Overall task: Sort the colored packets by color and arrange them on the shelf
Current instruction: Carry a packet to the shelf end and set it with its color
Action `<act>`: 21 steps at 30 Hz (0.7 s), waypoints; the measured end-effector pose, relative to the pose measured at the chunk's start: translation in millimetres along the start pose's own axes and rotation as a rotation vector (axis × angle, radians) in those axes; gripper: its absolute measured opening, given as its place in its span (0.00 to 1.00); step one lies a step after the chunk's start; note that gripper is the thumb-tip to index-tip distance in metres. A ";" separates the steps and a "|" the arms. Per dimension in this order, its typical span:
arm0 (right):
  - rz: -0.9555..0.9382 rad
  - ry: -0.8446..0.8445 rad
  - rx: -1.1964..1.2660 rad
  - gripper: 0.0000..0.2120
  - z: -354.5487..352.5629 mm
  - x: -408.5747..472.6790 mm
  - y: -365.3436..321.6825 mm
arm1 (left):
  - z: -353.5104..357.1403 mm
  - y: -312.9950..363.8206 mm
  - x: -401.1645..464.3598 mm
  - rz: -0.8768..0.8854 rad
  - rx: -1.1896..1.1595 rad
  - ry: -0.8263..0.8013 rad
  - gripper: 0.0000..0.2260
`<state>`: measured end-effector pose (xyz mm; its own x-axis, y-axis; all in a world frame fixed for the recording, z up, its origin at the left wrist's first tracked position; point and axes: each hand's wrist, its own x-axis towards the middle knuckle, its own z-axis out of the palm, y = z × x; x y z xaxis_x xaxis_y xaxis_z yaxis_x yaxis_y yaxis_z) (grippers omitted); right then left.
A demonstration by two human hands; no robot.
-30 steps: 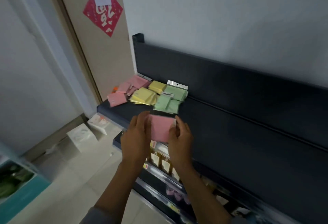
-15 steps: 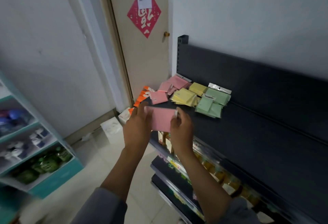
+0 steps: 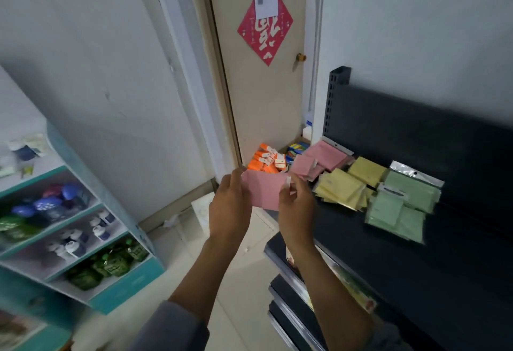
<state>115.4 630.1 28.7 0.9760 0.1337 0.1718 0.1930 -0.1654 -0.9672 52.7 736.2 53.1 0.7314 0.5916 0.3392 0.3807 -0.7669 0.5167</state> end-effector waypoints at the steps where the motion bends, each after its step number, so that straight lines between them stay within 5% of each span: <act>1: -0.002 0.010 -0.007 0.19 5.4 12.9 -0.9 | 1.4 1.3 12.5 0.013 -0.004 -0.006 0.18; 10: 0.065 0.053 -0.075 0.23 9.6 97.0 3.8 | 37.7 20.2 95.3 0.062 -0.111 -0.046 0.24; 21: 0.088 0.180 -0.218 0.15 -17.6 147.6 32.3 | 113.6 37.8 142.8 0.314 -0.111 -0.184 0.21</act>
<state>267.4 627.3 26.1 0.9884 -0.0627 0.1385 0.1050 -0.3773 -0.9201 235.8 763.4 31.8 0.8958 0.2695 0.3534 0.0650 -0.8661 0.4956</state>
